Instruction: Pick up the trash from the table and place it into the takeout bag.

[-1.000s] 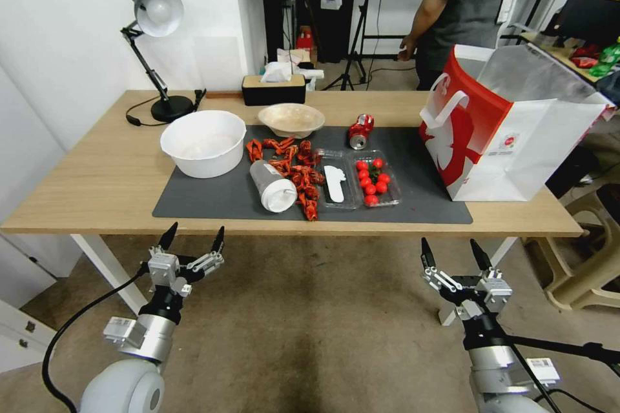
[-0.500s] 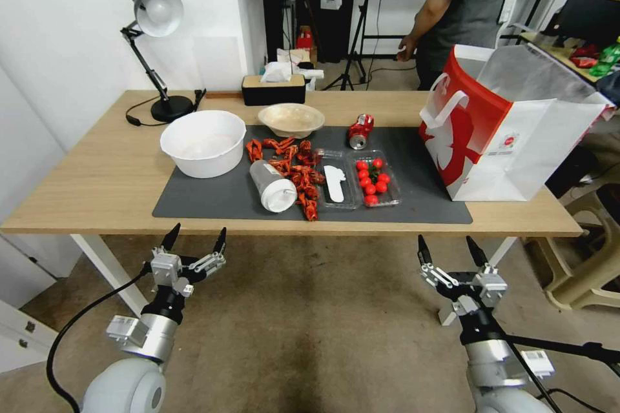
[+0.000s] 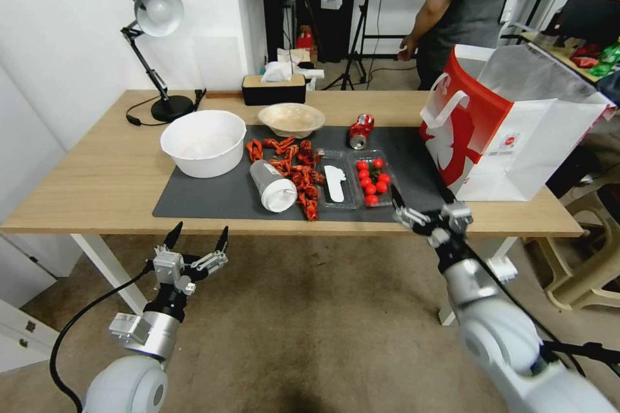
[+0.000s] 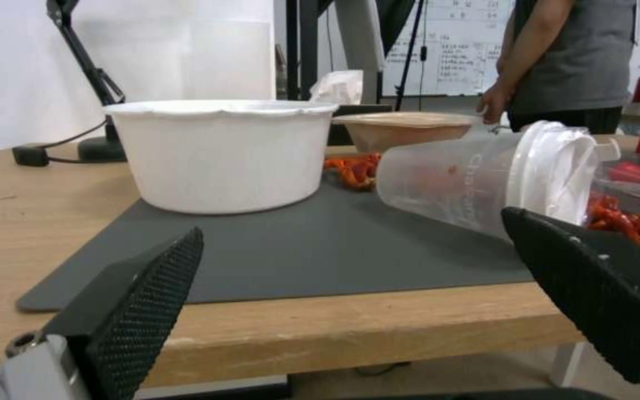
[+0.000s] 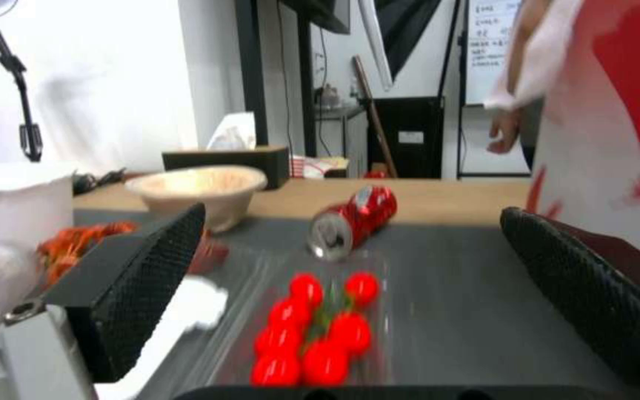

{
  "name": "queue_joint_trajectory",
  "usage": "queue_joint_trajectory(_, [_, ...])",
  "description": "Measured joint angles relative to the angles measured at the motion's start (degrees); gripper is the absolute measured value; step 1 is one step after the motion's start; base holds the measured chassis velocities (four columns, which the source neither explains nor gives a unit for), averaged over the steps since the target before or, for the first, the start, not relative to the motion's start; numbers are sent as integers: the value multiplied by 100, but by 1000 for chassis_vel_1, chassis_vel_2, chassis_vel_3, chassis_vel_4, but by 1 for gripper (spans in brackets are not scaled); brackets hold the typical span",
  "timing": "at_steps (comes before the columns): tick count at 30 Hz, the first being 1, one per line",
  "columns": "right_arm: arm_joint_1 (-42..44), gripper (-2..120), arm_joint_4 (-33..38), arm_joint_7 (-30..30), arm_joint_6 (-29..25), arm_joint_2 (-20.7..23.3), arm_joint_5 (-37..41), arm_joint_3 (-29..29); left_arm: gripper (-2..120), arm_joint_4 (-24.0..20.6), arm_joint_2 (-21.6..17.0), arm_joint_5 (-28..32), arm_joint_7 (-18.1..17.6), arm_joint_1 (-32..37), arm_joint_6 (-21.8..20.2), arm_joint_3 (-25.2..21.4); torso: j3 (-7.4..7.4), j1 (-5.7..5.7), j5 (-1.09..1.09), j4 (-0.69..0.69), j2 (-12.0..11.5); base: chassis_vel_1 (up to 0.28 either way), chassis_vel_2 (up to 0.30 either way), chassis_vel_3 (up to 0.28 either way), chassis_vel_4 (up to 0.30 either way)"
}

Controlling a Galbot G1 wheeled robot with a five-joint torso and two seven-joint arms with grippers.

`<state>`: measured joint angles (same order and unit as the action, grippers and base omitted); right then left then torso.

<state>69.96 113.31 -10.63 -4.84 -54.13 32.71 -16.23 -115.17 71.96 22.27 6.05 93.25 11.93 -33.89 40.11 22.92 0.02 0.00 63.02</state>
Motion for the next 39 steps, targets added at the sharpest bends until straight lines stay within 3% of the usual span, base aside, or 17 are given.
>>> queue_joint_trajectory(7, [-1251, 100, -643, -92, 415, 297, 873, 553, 100, 36, -18, 8, -21, -11, -9, -50, 0, 0, -3, 2, 0, 0, 0, 0, 0])
queue_joint_trajectory(10, [-2116, 100, -1028, -418, 1030, 350, 1179, 1033, 100, 32, -1, 10, -24, -6, -91, -56, 0, 0, -4, 0, 0, 0, 0, 0, 0])
queue_joint_trajectory(15, [-2841, 100, -1350, -762, 1503, 274, 1375, 1464, 100, 33, 10, 4, -25, 3, -98, -50, 0, 1, -3, 0, 0, 0, 0, 0, 0])
queue_joint_trajectory(24, [-4415, 100, -2391, -1785, 2286, -314, 2000, 2494, 100, 34, 35, -8, -25, 36, -101, -69, 0, 0, -3, 0, 0, 0, 0, 0, 0])
queue_joint_trajectory(39, [-5556, 100, -3932, -2557, 2984, -1230, 2513, 3170, 100, 31, 41, 27, -34, 90, -80, -143, 0, 0, -3, 0, 0, 0, 0, 0, 0])
